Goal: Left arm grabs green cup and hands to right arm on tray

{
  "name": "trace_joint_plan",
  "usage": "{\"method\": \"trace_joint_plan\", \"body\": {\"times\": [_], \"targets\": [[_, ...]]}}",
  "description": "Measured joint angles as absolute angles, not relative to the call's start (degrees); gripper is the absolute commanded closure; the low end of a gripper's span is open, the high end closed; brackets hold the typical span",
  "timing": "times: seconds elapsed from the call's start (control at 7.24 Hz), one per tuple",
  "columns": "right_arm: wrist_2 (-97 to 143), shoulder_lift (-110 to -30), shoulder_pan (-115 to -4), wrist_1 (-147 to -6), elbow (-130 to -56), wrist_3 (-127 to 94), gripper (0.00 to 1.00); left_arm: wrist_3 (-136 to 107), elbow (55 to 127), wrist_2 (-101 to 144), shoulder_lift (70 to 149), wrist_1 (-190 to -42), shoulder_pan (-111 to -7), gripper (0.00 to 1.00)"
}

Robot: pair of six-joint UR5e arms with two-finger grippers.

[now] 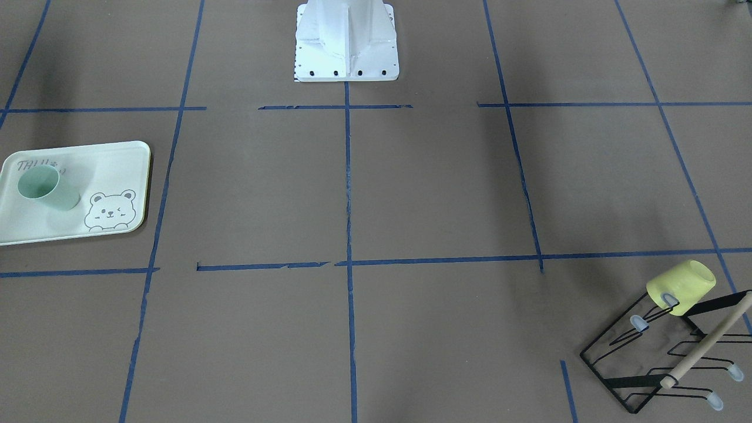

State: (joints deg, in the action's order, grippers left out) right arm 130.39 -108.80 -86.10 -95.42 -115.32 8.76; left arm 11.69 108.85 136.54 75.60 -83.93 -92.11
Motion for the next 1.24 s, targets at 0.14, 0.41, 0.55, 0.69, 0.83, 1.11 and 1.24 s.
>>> {"method": "trace_joint_plan", "body": {"times": [0.14, 0.41, 0.55, 0.69, 0.83, 1.11, 1.24], "targets": [[130.4, -109.5, -86.3, -93.7, -114.3, 8.9, 0.00, 11.7, 108.7, 136.7, 75.6, -83.8, -92.1, 0.00], [130.5, -109.5, -86.4, -92.1, -113.9, 7.6, 0.00, 11.6, 108.4, 136.7, 74.9, -83.5, -92.1, 0.00], [131.2, -109.3, -86.4, -91.9, -114.0, 7.2, 0.00, 11.6, 108.4, 136.6, 74.5, -83.7, -92.1, 0.00], [132.4, -109.2, -86.4, -91.8, -114.0, 7.0, 0.00, 11.6, 108.2, 136.6, 74.3, -83.6, -92.1, 0.00], [133.1, -109.1, -86.4, -91.8, -114.1, 7.0, 0.00, 11.6, 107.6, 136.6, 74.3, -83.6, -92.1, 0.00], [133.5, -108.9, -86.4, -91.8, -114.0, 7.0, 0.00, 11.5, 106.9, 136.6, 74.3, -83.8, -92.1, 0.00], [133.5, -108.9, -86.4, -91.8, -114.0, 7.0, 0.00, 11.5, 106.8, 136.6, 74.3, -83.9, -92.1, 0.00]]}}
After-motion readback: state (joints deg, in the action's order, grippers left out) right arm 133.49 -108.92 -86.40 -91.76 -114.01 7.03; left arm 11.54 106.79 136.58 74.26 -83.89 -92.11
